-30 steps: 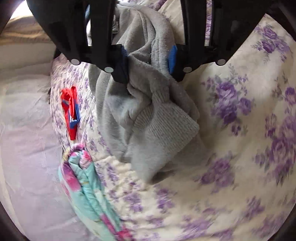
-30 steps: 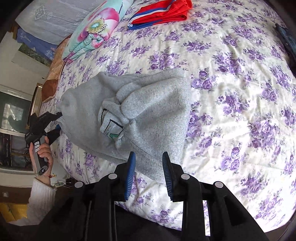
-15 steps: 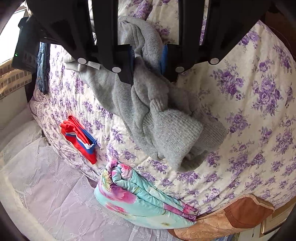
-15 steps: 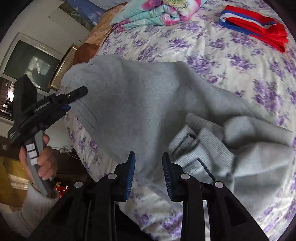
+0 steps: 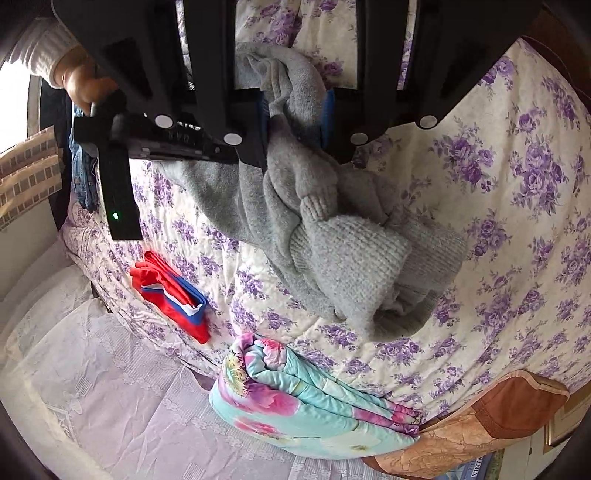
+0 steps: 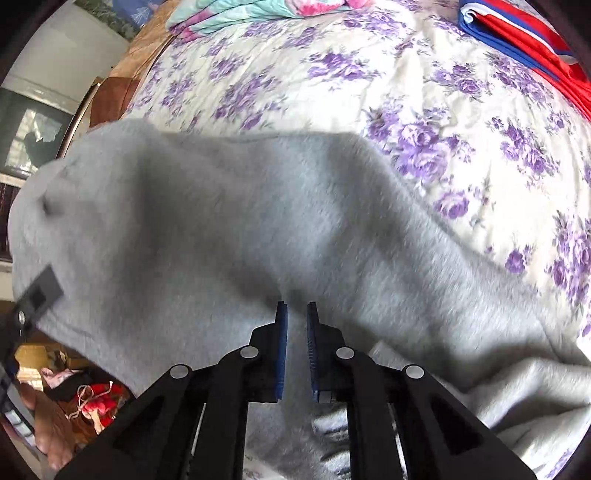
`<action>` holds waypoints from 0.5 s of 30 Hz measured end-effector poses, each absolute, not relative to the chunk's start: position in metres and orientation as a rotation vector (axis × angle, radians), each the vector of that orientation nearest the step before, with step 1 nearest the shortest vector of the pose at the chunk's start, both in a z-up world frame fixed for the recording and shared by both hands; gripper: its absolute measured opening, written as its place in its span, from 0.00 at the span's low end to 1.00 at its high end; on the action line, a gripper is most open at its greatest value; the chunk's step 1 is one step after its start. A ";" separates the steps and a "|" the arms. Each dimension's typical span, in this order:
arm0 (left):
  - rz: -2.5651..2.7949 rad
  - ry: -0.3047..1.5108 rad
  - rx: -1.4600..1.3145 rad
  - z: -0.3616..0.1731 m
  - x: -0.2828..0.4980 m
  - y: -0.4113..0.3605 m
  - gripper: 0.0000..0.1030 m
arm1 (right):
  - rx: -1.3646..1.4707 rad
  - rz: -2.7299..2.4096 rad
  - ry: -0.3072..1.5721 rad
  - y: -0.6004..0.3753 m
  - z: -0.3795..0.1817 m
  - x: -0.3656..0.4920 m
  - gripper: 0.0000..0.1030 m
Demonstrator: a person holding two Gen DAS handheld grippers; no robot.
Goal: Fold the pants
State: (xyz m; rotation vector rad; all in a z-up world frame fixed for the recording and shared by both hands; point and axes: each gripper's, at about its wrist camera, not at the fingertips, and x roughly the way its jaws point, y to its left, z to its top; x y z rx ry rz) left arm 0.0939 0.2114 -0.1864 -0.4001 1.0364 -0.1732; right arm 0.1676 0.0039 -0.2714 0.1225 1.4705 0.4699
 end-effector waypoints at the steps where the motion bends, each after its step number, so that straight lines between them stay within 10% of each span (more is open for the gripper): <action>1: -0.180 1.035 -0.385 -0.185 0.094 0.208 0.19 | 0.123 0.476 1.492 0.007 -0.277 0.174 0.10; 15: -0.575 0.991 0.085 -0.145 0.059 0.067 0.14 | 0.293 0.269 1.272 -0.169 -0.185 0.118 0.10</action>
